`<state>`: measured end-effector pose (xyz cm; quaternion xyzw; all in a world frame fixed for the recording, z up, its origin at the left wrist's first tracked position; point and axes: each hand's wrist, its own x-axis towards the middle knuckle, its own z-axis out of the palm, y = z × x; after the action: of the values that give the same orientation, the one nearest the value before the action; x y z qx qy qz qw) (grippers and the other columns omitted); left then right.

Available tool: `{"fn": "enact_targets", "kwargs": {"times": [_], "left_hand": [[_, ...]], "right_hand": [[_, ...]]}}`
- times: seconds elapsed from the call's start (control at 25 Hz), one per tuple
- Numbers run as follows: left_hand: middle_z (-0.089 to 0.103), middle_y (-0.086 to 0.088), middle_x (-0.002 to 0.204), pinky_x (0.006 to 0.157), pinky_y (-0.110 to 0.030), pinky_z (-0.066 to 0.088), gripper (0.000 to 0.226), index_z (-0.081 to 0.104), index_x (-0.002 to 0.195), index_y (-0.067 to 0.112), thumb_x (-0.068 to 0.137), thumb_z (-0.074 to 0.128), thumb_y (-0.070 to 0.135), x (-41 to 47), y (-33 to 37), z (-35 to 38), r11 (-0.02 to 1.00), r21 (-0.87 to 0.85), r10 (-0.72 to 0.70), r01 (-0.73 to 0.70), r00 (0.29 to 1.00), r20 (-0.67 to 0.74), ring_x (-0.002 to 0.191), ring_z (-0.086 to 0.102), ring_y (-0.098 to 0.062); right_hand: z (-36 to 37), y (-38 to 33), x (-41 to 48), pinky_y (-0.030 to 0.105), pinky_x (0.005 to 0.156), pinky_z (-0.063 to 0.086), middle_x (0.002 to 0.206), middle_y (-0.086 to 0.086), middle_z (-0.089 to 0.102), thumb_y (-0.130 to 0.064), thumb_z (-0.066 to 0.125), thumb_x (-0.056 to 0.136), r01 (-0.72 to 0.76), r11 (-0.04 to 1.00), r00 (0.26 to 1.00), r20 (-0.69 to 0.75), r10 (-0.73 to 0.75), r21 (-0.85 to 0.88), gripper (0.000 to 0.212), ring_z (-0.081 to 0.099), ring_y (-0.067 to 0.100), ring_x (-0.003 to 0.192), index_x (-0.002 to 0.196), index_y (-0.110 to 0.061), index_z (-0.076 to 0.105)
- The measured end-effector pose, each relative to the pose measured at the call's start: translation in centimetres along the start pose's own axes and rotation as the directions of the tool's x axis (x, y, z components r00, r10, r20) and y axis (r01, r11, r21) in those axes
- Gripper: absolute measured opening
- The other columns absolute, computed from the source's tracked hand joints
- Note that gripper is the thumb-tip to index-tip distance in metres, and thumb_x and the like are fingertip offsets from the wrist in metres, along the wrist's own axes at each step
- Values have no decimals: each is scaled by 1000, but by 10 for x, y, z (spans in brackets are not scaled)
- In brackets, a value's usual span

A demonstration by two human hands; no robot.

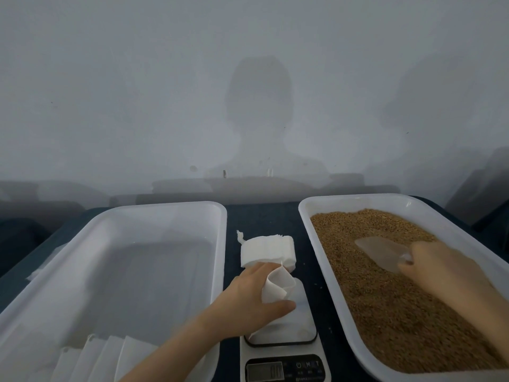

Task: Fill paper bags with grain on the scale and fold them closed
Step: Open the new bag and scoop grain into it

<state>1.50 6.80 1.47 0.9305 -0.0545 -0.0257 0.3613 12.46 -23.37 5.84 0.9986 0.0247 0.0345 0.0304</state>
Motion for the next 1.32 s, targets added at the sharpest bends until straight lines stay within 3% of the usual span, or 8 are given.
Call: {"fn": "enact_targets", "kwargs": {"times": [0.16,0.36,0.52,0.76,0.92,1.08,1.2,1.32], "left_hand": [[39,23,133,101,-35,45,64,36,133,43,78,66,56,1,0,0,999,26,-19,19,1000,24,115,44,-7],[37,23,136,102,-37,44,69,34,135,44,76,67,59,1,1,0,999,26,-32,31,999,37,118,42,-7],[35,24,139,104,-37,42,71,32,137,46,76,67,59,3,1,0,999,39,-35,33,998,47,121,40,-6],[34,24,140,106,-36,40,70,32,137,46,77,67,58,4,0,0,999,27,-20,19,999,39,123,37,-5],[35,23,139,105,-37,41,70,33,137,47,76,66,60,3,-1,1,999,41,-11,9,999,45,123,38,-6],[35,21,140,106,-38,40,70,32,137,47,77,66,60,4,-1,1,999,54,-12,10,999,50,123,38,-7],[35,21,140,106,-38,40,71,31,137,48,76,66,61,4,-2,2,998,57,-17,14,998,53,123,38,-7],[37,20,140,105,-35,39,72,32,137,47,76,66,60,4,-2,2,998,61,-24,21,999,48,122,39,-6]], "right_hand": [[12,-15,10,20,47,42,70,-7,58,-36,48,95,35,999,999,42,-33,-42,27,56,6,58,72,-22,54],[25,-39,30,23,49,40,70,-4,57,-32,45,96,44,999,998,34,-45,28,31,57,12,61,70,-18,54],[31,-43,40,29,61,52,75,-1,60,-32,46,97,89,979,994,50,-100,181,26,60,15,65,81,-15,59],[28,-25,31,21,45,37,62,-2,59,-32,48,96,130,920,989,21,-148,369,29,52,11,48,75,-17,61],[23,-13,21,27,62,54,81,-7,66,-40,59,89,151,869,987,-17,-162,470,15,64,10,68,91,-26,62],[19,-1,11,28,49,51,70,-1,68,-40,61,86,137,823,984,23,-179,551,16,62,15,53,92,-27,66],[16,5,6,33,54,57,74,-8,69,-43,60,86,155,850,980,32,-198,503,15,66,12,59,97,-34,65],[9,4,2,25,67,54,94,-15,69,-39,59,87,191,838,976,-7,-218,511,22,64,2,74,108,-34,64]]}}
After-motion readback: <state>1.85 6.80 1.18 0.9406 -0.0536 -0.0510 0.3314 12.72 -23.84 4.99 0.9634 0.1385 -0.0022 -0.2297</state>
